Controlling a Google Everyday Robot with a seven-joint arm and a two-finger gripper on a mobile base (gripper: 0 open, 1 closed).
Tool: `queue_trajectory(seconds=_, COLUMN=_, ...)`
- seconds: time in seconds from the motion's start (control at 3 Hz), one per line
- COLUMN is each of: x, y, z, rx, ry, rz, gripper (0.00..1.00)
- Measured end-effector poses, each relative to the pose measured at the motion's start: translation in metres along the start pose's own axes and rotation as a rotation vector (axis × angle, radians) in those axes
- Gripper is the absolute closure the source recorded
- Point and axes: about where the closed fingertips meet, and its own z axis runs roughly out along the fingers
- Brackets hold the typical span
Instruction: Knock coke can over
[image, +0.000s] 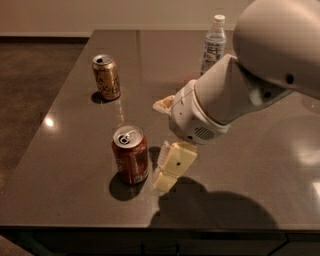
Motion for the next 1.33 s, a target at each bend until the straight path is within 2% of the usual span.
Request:
queue_trajectory(seconds=0.67, x=-0.032, y=0.009, z=0.031, rx=-0.079, ry=-0.055, rz=0.000, gripper=0.00)
queue_trajectory(seconds=1.0, x=-0.039, y=0.011, z=0.043, rx=-0.102, ry=-0.063, rz=0.003, gripper=0.16)
queue_trajectory(seconds=1.33, x=-0.044, y=0.010, z=0.047, rx=-0.104, ry=-0.067, rz=0.019, gripper=0.39)
